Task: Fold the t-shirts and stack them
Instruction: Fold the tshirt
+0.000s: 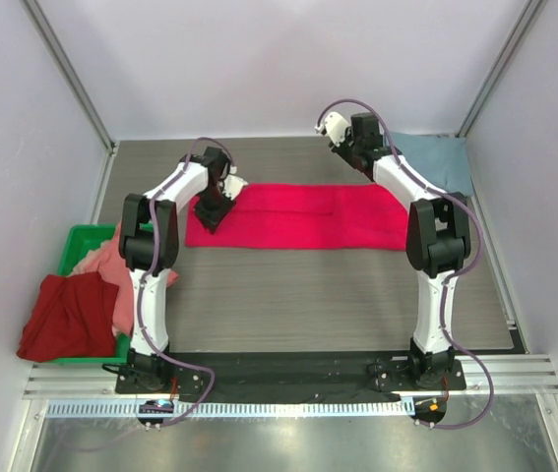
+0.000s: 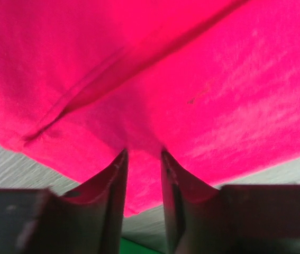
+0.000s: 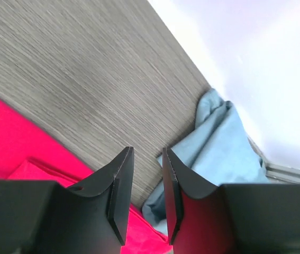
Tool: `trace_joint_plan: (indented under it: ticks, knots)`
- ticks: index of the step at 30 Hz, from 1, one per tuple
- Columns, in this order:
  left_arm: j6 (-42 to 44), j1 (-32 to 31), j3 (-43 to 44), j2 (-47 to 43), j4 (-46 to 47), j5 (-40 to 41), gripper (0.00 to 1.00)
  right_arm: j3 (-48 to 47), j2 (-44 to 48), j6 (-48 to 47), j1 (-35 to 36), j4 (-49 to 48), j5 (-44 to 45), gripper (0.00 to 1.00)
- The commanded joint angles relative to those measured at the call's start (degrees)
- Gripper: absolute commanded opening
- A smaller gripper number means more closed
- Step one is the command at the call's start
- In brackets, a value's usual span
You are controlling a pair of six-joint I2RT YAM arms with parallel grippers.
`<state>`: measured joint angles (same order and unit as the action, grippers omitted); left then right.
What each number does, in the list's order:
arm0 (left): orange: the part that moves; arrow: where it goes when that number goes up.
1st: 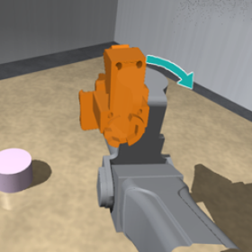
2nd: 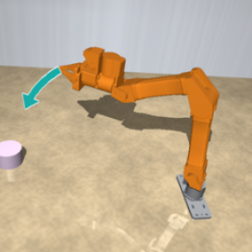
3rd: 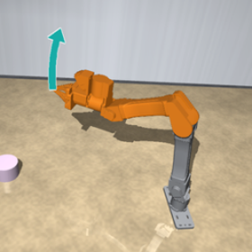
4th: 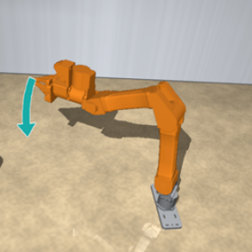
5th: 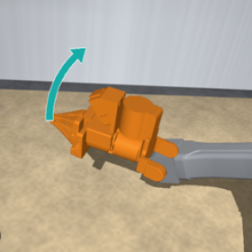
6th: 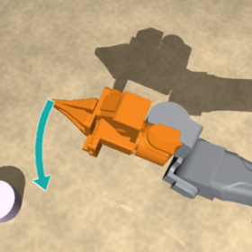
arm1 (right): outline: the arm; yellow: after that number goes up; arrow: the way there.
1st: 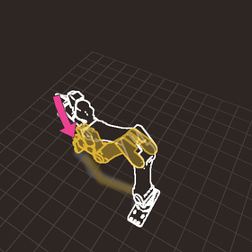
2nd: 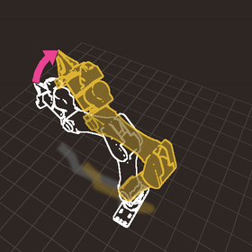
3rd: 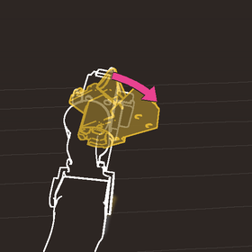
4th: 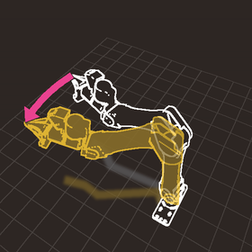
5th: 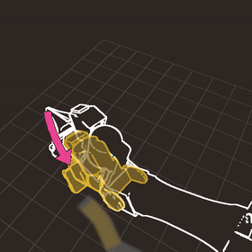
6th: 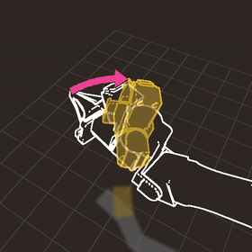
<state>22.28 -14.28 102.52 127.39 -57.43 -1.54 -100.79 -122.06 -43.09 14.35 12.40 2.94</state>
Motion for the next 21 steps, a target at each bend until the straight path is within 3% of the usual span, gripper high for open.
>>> trace_joint_plan:
  ticks: [1, 4, 9, 21]
  knots:
    - [5.56, 0.22, -1.00, -7.41, -0.14, -0.65, 0.35, 1.73, 7.00, 1.78, 0.50, -1.42, 1.19, 0.35]
    - [14.60, 0.22, -3.72, -12.34, -0.22, -0.75, 0.43, 6.56, 9.64, 2.22, 0.50, -1.24, 1.28, 0.35]
    - [24.55, 0.22, -6.36, -13.23, -5.67, -0.56, 0.43, 11.58, 11.32, 3.19, 0.42, -1.33, 1.54, 0.35]
    - [25.53, 0.13, -4.96, -6.46, -9.37, -0.83, 0.42, 12.46, 12.11, 2.92, 0.50, -0.63, 2.16, 0.36]
